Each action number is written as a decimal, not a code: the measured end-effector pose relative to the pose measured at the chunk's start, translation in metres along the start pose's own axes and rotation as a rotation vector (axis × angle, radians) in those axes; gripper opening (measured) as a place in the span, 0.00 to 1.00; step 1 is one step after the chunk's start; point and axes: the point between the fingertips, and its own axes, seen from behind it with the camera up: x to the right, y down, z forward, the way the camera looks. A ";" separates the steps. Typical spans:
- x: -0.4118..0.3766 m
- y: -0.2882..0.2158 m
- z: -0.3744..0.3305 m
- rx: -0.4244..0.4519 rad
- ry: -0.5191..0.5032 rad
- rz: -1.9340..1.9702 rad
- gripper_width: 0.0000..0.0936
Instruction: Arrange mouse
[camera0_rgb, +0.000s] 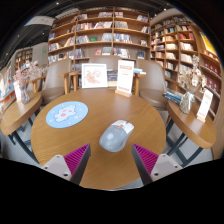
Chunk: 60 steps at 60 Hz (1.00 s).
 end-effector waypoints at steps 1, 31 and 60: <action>0.000 0.001 0.003 -0.006 -0.003 0.002 0.91; 0.000 -0.017 0.072 -0.083 -0.014 0.045 0.92; -0.002 -0.047 0.118 -0.093 0.002 0.045 0.64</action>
